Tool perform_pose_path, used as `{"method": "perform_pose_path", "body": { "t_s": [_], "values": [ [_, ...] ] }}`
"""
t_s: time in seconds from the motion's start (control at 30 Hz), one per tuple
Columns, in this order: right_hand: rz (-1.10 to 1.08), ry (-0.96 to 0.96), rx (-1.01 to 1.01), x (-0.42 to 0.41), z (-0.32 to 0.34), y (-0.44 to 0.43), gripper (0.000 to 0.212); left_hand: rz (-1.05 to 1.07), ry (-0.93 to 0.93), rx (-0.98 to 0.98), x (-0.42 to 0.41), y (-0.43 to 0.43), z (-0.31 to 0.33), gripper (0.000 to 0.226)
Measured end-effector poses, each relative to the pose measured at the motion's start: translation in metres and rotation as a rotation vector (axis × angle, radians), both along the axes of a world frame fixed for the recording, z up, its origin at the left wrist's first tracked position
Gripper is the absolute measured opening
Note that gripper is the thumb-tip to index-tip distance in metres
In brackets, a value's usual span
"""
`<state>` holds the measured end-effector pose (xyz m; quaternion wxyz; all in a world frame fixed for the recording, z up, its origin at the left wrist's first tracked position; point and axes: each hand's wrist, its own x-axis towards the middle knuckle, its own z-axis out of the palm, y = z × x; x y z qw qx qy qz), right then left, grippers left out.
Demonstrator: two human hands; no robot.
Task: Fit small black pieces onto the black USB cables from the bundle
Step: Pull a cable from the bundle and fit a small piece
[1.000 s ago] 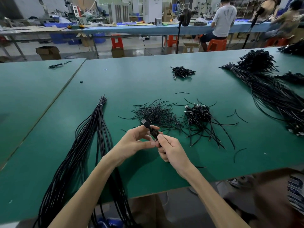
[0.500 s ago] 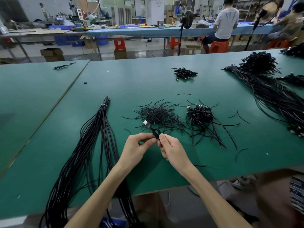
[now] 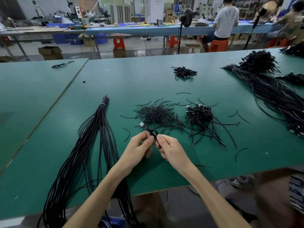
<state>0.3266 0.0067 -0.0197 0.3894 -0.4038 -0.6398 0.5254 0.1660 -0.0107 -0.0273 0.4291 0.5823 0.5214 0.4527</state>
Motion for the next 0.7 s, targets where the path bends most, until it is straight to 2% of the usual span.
{"method": "perform_pose_path", "body": {
  "t_s": [0.1,0.2,0.3,0.37,0.5,0.7],
  "values": [
    [0.007,0.003,0.042,-0.001,0.001,0.000,0.039,-0.073,-0.176,-0.138,-0.007,0.001,0.007,0.028],
    [0.014,0.054,0.054,0.003,0.001,0.000,0.037,-0.189,-0.457,-0.272,-0.005,0.000,0.013,0.023],
    [-0.015,0.060,0.113,0.004,-0.001,0.000,0.038,-0.147,-0.626,-0.411,0.004,0.000,0.021,0.022],
    [-0.073,-0.006,0.212,0.003,-0.005,0.001,0.041,-0.088,-0.661,-0.513,0.008,0.002,0.025,0.021],
    [-0.146,-0.133,0.412,0.001,-0.014,0.003,0.031,-0.098,-0.720,-0.637,0.005,0.002,0.030,0.028],
    [-0.124,-0.162,0.437,-0.001,-0.015,0.001,0.023,-0.106,-0.726,-0.556,0.000,-0.006,0.029,0.025]
  ]
}}
